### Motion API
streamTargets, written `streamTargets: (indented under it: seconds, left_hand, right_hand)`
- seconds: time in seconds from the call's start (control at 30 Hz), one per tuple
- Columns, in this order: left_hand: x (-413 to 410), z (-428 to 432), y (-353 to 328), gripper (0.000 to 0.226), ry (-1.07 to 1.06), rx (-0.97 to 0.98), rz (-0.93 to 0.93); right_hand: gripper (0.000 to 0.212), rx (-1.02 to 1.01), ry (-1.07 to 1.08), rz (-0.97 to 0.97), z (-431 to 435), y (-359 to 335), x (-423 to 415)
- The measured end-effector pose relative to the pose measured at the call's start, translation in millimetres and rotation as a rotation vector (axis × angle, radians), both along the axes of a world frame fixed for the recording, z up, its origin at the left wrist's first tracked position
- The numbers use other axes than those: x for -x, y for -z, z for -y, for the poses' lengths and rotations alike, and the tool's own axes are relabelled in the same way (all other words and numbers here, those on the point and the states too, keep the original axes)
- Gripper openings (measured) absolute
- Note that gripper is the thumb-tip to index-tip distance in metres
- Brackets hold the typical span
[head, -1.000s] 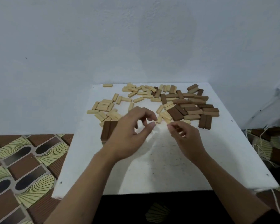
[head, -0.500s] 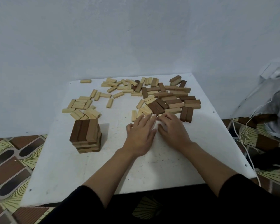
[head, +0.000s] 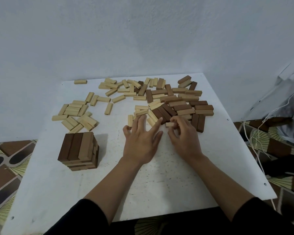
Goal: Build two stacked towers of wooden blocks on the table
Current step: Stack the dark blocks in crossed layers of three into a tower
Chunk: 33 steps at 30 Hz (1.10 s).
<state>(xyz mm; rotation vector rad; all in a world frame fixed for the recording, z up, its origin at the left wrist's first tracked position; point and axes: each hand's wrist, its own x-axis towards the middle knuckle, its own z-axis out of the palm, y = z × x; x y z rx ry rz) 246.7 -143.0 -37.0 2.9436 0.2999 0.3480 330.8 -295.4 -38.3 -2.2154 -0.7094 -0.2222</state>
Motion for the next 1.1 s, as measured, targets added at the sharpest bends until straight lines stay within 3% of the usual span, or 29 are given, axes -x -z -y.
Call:
streamTargets:
  seconds: [0.33, 0.57, 0.9, 1.1]
  left_hand:
    - [6.3, -4.6, -0.1, 0.037, 0.062, 0.229, 0.165]
    - [29.5, -8.7, -3.3, 0.034, 0.176, 0.264, 0.119]
    - [85.4, -20.9, 0.0, 0.015, 0.145, 0.413, 0.116]
    - [91.7, -21.5, 0.1, 0.023, 0.044, 0.389, 0.104]
  right_hand:
    - [0.038, 0.052, -0.016, 0.013, -2.9, 5.4, -2.3]
    - [0.039, 0.127, 0.014, 0.047, -6.0, 6.5, -4.4]
    - [0.052, 0.345, 0.037, 0.096, -8.2, 3.1, -3.6]
    - [0.054, 0.402, 0.043, 0.119, -8.2, 3.3, -1.7]
